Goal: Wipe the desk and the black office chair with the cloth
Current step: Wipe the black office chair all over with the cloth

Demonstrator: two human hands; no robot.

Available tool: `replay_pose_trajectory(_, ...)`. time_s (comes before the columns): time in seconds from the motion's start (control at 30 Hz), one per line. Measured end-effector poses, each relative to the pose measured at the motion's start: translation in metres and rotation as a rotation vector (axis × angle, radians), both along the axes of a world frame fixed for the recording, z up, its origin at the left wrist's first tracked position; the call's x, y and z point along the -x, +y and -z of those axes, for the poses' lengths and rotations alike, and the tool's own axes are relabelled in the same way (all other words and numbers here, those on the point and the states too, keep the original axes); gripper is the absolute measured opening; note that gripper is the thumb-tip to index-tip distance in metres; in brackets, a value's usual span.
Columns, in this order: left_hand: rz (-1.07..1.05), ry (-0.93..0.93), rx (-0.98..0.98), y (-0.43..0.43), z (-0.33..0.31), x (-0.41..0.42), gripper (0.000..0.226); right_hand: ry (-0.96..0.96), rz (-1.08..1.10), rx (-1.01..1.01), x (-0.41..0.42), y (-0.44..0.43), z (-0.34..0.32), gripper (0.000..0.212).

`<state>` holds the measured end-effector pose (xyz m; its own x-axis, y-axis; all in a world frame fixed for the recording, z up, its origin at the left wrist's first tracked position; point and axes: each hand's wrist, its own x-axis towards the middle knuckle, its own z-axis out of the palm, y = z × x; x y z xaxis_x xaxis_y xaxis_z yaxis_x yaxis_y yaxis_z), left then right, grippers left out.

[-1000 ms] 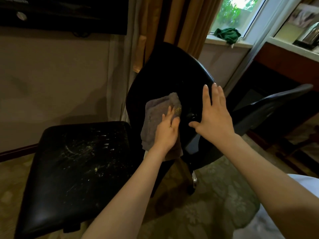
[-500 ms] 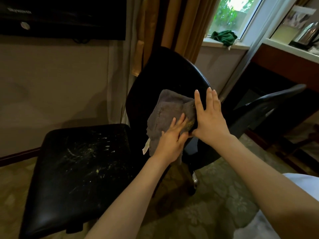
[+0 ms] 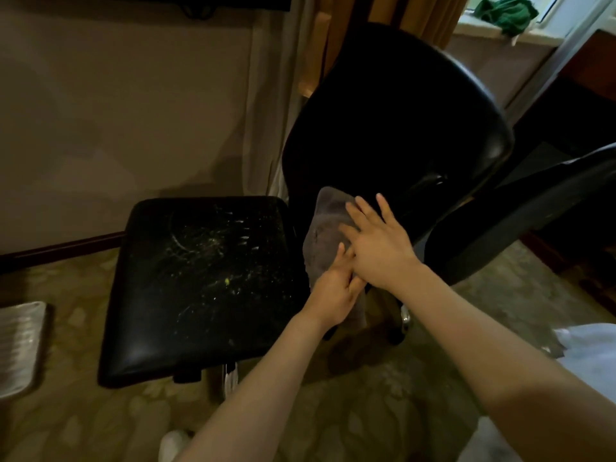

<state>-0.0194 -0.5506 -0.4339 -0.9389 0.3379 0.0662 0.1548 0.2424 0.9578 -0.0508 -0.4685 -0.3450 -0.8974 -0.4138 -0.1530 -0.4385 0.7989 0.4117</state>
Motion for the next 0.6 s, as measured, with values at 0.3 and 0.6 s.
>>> replay_pose_trajectory(0.3,-0.125,-0.09,-0.386,-0.011,0.035,0.003,0.035,-0.15,-0.158,-0.092,0.009,-0.002,0.002,0.053)
replay_pose_trajectory(0.6,-0.24,0.164,-0.32,-0.015,-0.119,0.1,0.035,0.293,-0.061,0.19,0.074,-0.001,-0.1,0.047)
